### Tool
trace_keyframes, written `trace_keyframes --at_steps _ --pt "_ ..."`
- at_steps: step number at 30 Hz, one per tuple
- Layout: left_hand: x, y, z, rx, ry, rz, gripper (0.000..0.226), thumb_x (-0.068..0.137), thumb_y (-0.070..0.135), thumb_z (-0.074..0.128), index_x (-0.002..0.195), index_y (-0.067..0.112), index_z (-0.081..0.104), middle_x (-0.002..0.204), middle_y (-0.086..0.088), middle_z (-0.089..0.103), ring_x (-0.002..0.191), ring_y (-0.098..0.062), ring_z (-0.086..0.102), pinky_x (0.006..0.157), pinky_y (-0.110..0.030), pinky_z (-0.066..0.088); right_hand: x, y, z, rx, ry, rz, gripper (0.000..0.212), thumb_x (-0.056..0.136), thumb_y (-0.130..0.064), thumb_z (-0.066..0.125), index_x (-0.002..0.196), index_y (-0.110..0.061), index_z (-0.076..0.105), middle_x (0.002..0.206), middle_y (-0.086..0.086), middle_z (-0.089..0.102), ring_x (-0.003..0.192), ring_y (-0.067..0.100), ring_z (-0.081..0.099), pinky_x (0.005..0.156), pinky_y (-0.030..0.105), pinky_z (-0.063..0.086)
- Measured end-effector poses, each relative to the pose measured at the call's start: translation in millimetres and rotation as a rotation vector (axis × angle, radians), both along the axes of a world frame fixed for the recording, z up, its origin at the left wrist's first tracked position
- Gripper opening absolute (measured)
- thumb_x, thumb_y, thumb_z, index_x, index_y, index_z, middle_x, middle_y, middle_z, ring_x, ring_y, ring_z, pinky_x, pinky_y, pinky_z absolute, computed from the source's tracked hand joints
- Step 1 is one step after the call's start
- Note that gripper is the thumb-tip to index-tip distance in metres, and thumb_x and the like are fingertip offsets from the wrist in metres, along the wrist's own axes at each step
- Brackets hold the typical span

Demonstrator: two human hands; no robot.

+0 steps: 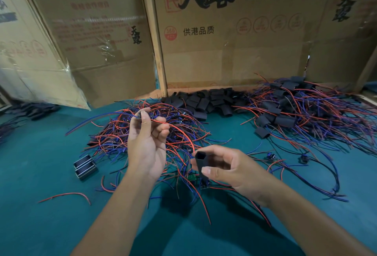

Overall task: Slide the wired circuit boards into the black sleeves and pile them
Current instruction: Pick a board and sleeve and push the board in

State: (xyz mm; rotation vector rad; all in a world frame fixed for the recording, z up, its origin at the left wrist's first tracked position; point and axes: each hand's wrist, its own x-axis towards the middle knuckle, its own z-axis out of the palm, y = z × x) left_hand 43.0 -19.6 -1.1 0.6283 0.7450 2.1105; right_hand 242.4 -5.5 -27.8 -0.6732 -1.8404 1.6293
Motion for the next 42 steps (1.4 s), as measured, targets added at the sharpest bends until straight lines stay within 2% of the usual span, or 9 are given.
trace_keyframes --at_steps 6,13,17,21,25,28,32,35,42 --pt "3.9 0.3 -1.8 0.012 0.027 -0.008 0.015 0.106 0.023 0.042 0.1 0.019 0.055 0.065 0.0 0.062 0.052 -0.008 0.056 0.052 -0.015 0.049 -5.1 -6.6 2.7 0.023 0.068 0.028 0.037 0.086 0.0 0.067 0.122 -0.004 0.059 0.12 0.016 0.067 0.106 0.017 0.063 0.093 0.023 0.048" --pt "-0.1 -1.8 -2.2 0.032 0.155 0.053 0.01 0.106 0.021 0.042 0.108 0.016 0.05 0.067 -0.003 0.063 0.053 -0.013 0.058 0.054 -0.019 0.05 -5.0 -4.4 -0.8 0.003 0.09 0.003 0.035 0.084 -0.004 0.07 0.118 -0.006 0.062 0.114 0.015 0.07 0.108 0.027 0.065 0.098 0.034 0.05" --pt "1.9 -5.0 -1.0 0.044 0.248 0.08 0.01 0.106 0.02 0.04 0.108 0.015 0.049 0.068 -0.005 0.064 0.053 -0.017 0.06 0.053 -0.023 0.051 -8.5 -2.8 -4.7 -0.09 0.139 -0.027 0.042 0.075 -0.018 0.074 0.114 -0.007 0.062 0.107 0.019 0.071 0.095 0.029 0.067 0.081 0.032 0.056" --pt "20.3 -5.8 -6.0 0.017 0.337 0.023 0.008 0.104 0.02 0.044 0.104 0.016 0.051 0.069 -0.01 0.066 0.052 -0.021 0.063 0.05 -0.025 0.053 -11.8 4.9 -9.2 -0.071 0.179 -0.202 0.021 0.08 -0.013 0.075 0.099 -0.013 0.068 0.088 0.011 0.072 0.078 0.022 0.067 0.068 0.028 0.056" --pt "45.2 -8.1 -17.7 -0.049 0.311 -0.202 0.015 0.095 0.024 0.053 0.104 0.013 0.058 0.087 -0.02 0.073 0.062 -0.026 0.07 0.054 -0.026 0.056 -2.0 14.6 -7.9 0.207 0.015 -0.476 0.021 0.084 -0.013 0.075 0.097 -0.028 0.068 0.084 -0.006 0.073 0.075 0.013 0.067 0.076 0.037 0.058" --pt "55.5 -7.6 -26.2 -0.101 0.305 -0.314 0.021 0.088 0.028 0.059 0.1 0.013 0.068 0.097 -0.018 0.073 0.065 -0.021 0.069 0.053 -0.026 0.054 6.2 16.8 -4.6 0.496 -0.117 -0.586 0.026 0.082 -0.018 0.074 0.102 -0.033 0.067 0.089 -0.014 0.072 0.082 0.005 0.066 0.076 0.021 0.052" --pt "51.8 -2.5 -31.4 -0.137 0.363 -0.3 0.029 0.082 0.028 0.065 0.105 0.015 0.077 0.071 -0.004 0.059 0.062 -0.009 0.054 0.058 -0.019 0.047 12.5 18.7 0.0 0.745 -0.183 -0.579 0.034 0.082 -0.015 0.076 0.114 -0.019 0.064 0.099 -0.021 0.065 0.095 -0.012 0.057 0.083 0.001 0.037" --pt "47.3 -0.2 -32.3 -0.1 0.397 -0.25 0.03 0.08 0.022 0.069 0.108 0.013 0.074 0.074 -0.002 0.062 0.069 -0.01 0.058 0.066 -0.019 0.048 13.9 18.9 1.0 0.811 -0.24 -0.53 0.036 0.085 -0.018 0.074 0.119 -0.019 0.062 0.106 -0.017 0.065 0.1 -0.003 0.058 0.086 0.004 0.038" --pt "43.0 0.9 -36.8 -0.06 0.543 -0.177 0.009 0.078 0.017 0.077 0.087 0.017 0.074 0.083 0.0 0.069 0.077 -0.009 0.061 0.072 -0.016 0.05 16.4 19.0 0.8 0.878 -0.265 -0.538 0.037 0.089 -0.025 0.071 0.124 -0.025 0.06 0.114 -0.014 0.065 0.104 0.005 0.06 0.089 0.021 0.046"
